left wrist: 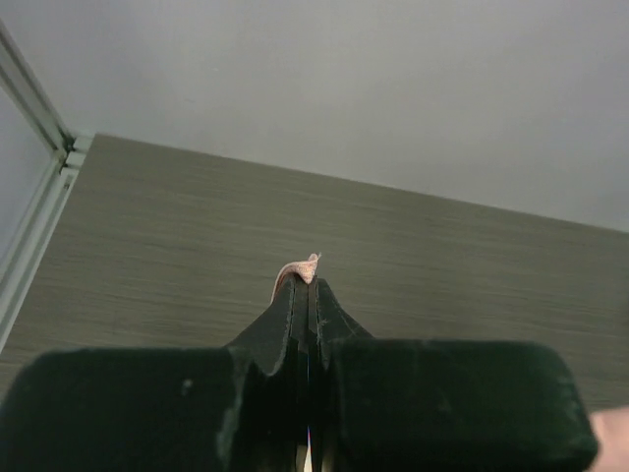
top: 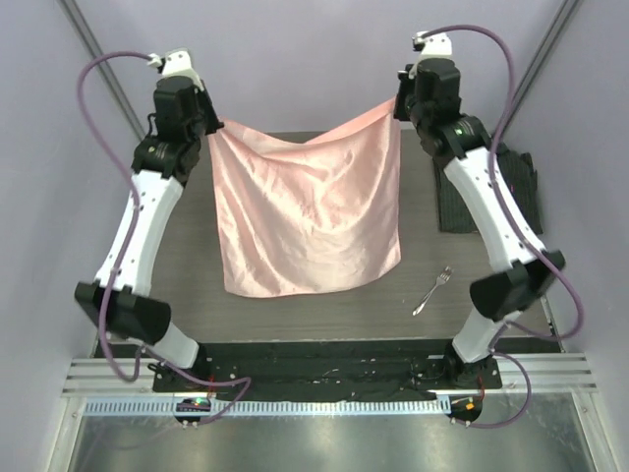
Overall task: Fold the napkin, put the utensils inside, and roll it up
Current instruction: Flatten the napkin out
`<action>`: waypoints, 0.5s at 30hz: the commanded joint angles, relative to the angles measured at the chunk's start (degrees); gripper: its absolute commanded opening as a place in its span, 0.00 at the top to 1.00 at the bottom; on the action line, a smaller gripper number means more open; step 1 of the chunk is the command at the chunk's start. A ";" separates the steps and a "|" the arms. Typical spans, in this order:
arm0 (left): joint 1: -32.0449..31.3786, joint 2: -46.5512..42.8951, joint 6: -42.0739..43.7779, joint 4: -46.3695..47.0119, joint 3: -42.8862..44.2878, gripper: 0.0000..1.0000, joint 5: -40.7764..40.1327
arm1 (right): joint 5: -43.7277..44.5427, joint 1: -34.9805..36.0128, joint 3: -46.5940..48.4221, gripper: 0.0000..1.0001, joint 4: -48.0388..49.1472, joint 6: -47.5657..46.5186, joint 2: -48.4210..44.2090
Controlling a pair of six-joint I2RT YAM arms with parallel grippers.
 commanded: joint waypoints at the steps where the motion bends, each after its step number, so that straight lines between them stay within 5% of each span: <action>1: 2.58 7.50 2.13 0.35 9.76 1.00 2.03 | -6.63 -3.84 13.71 0.99 0.50 1.06 8.92; 5: 2.84 13.50 5.21 -0.17 23.36 1.00 3.17 | -7.95 -5.17 32.58 0.99 -3.19 0.44 18.93; 8: 2.93 14.31 6.44 -0.53 27.44 1.00 3.70 | -7.78 -5.34 35.62 0.99 -2.68 -1.14 19.05; 11: 2.93 10.29 6.01 1.05 24.74 1.00 4.41 | -7.51 -5.26 30.30 0.99 -1.45 -1.67 15.02; 15: 3.02 -0.24 2.94 5.70 9.99 1.00 5.55 | -8.48 -5.26 14.83 0.99 1.28 -0.09 3.44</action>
